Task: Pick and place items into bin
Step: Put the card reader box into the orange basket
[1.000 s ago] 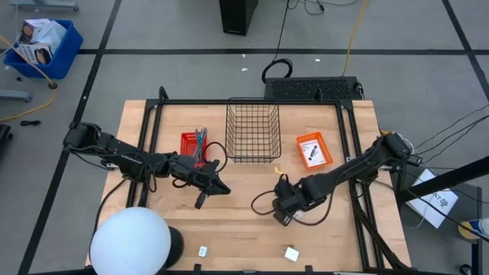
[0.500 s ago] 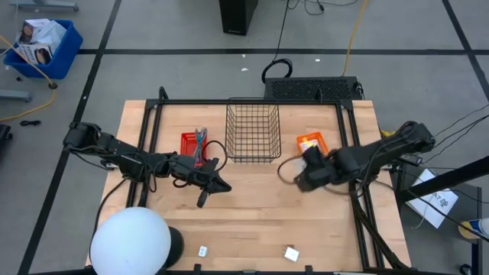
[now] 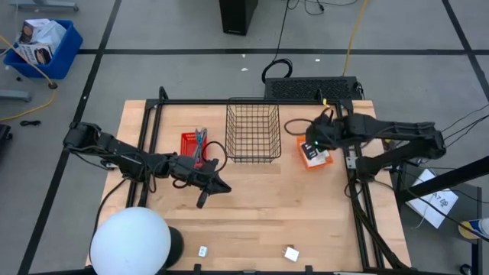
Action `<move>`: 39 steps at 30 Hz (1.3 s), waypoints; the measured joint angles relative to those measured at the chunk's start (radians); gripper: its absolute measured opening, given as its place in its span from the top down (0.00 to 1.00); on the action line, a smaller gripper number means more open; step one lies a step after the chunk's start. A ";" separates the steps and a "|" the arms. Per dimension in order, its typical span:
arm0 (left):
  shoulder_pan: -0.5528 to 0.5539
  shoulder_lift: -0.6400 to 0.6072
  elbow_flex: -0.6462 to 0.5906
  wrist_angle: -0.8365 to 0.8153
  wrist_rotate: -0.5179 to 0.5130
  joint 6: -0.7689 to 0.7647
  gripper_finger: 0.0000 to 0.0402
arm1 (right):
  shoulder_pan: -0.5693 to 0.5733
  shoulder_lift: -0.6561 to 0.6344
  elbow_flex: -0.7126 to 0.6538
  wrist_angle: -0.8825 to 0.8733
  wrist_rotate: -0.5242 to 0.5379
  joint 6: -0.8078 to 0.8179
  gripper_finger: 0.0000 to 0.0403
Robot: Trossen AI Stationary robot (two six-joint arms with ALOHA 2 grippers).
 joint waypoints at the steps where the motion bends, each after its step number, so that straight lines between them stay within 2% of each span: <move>1: -0.001 0.000 0.000 0.000 0.000 0.000 0.92 | -0.032 0.000 -0.018 0.013 -0.014 -0.024 0.92; 6: -0.002 0.000 0.000 0.000 0.000 0.000 0.92 | -0.165 0.002 -0.153 0.137 -0.116 -0.138 0.92; 12: -0.002 0.000 0.000 -0.001 -0.001 0.001 0.92 | -0.298 -0.011 -0.283 0.277 -0.189 -0.257 0.92; 19: -0.001 0.000 0.000 -0.003 -0.001 0.005 0.92 | -0.413 -0.090 -0.397 0.474 -0.337 -0.309 0.91; 25: -0.001 0.000 0.000 -0.005 -0.001 0.004 0.92 | -0.472 -0.140 -0.470 0.481 -0.373 -0.327 0.89; 30: -0.001 0.000 0.000 -0.007 -0.001 0.004 0.92 | -0.477 -0.160 -0.498 0.474 -0.370 -0.340 0.79; 39: -0.001 0.000 0.000 -0.007 -0.001 0.004 0.92 | -0.476 -0.169 -0.498 0.467 -0.345 -0.360 0.50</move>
